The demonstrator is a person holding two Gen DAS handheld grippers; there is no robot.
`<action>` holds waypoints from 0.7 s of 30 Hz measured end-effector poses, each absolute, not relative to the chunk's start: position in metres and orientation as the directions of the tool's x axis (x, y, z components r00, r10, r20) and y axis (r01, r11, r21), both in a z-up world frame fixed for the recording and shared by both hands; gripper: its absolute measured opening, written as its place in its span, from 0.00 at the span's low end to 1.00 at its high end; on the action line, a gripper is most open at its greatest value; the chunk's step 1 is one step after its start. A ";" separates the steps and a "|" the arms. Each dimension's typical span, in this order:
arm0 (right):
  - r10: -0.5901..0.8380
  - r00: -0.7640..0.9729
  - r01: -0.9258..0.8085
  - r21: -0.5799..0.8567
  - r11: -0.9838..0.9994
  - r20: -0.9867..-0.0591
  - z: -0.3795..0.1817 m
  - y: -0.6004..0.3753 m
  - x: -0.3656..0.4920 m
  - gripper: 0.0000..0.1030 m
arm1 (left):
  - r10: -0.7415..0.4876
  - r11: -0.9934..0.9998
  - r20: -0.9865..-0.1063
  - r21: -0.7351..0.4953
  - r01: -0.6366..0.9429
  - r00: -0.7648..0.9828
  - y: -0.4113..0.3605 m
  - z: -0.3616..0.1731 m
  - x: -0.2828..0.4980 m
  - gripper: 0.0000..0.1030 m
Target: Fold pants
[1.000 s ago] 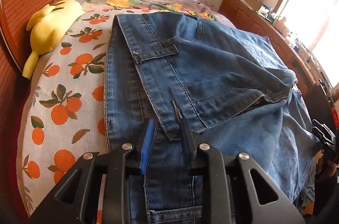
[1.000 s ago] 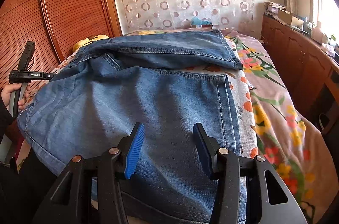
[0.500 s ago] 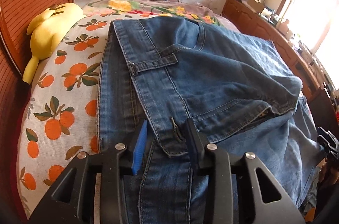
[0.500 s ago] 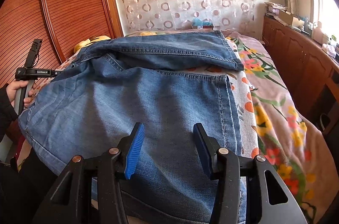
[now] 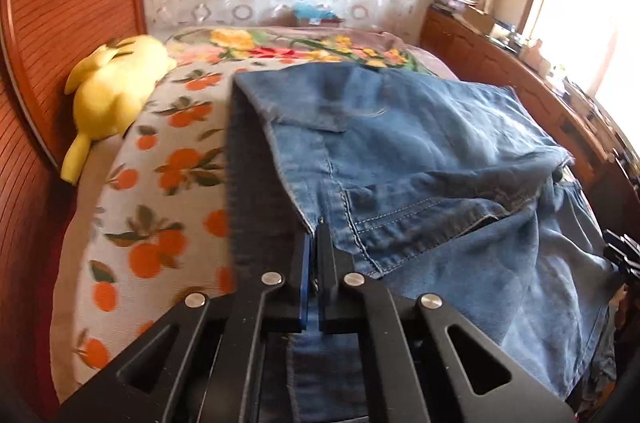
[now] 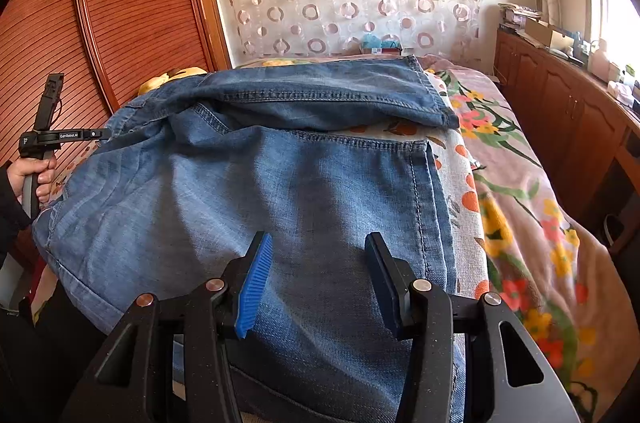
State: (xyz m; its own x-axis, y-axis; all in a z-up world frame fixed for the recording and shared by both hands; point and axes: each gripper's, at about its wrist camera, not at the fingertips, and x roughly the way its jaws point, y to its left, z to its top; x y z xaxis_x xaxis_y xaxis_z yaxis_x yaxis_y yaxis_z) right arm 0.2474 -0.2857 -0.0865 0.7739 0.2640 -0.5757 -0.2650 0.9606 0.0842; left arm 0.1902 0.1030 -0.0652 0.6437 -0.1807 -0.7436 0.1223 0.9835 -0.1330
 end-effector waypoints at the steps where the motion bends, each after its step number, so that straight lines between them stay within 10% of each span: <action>1: 0.264 0.774 -0.265 0.084 0.960 -0.576 -0.087 -0.286 0.247 0.49 | -0.158 0.987 -0.746 -0.117 0.106 0.647 0.111 -0.066 0.192 0.03; 9: 0.253 0.780 -0.247 0.090 0.965 -0.573 -0.087 -0.290 0.246 0.49 | -0.184 0.983 -0.725 -0.120 0.142 0.664 0.117 -0.061 0.183 0.05; 21: 0.223 0.793 -0.213 0.086 0.973 -0.566 -0.085 -0.289 0.229 0.59 | -0.232 0.967 -0.729 -0.100 0.236 0.643 0.104 -0.054 0.102 0.49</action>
State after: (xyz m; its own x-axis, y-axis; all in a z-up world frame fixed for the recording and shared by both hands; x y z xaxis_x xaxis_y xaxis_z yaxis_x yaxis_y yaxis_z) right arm 0.2292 -0.2893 -0.0845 0.7932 0.2234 -0.5664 -0.2128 0.9733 0.0859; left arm 0.1020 0.1041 -0.0536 0.6435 -0.2323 -0.7294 0.2361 0.9666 -0.0995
